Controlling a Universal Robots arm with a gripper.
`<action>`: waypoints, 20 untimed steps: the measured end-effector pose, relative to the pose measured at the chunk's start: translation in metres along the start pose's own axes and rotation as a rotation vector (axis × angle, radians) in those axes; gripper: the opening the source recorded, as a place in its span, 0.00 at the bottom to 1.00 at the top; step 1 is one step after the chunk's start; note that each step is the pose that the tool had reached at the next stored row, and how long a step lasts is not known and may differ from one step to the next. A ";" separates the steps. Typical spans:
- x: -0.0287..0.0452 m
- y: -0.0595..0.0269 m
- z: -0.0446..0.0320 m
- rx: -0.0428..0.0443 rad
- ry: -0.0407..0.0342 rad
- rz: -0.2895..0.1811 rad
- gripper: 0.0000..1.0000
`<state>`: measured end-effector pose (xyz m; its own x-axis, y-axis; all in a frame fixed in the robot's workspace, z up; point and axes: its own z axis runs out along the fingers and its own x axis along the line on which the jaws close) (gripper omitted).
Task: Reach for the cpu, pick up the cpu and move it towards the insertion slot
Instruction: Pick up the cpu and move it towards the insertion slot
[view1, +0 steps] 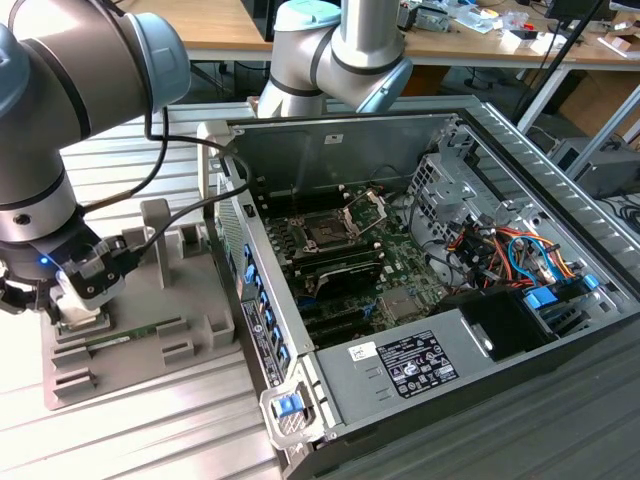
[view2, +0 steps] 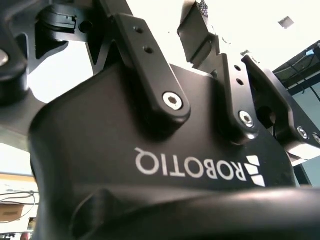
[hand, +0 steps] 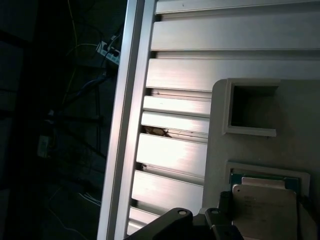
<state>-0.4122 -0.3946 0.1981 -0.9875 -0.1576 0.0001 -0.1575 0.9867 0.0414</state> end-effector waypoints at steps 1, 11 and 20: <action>0.0000 0.0000 -0.0007 0.0000 0.0001 0.000 0.55; 0.0000 0.0001 -0.0034 0.0000 0.0001 0.000 0.55; 0.0000 0.0005 -0.0125 -0.0001 0.0000 0.000 0.55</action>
<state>-0.4122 -0.3946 0.2106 -0.9875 -0.1575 0.0002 -0.1574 0.9867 0.0415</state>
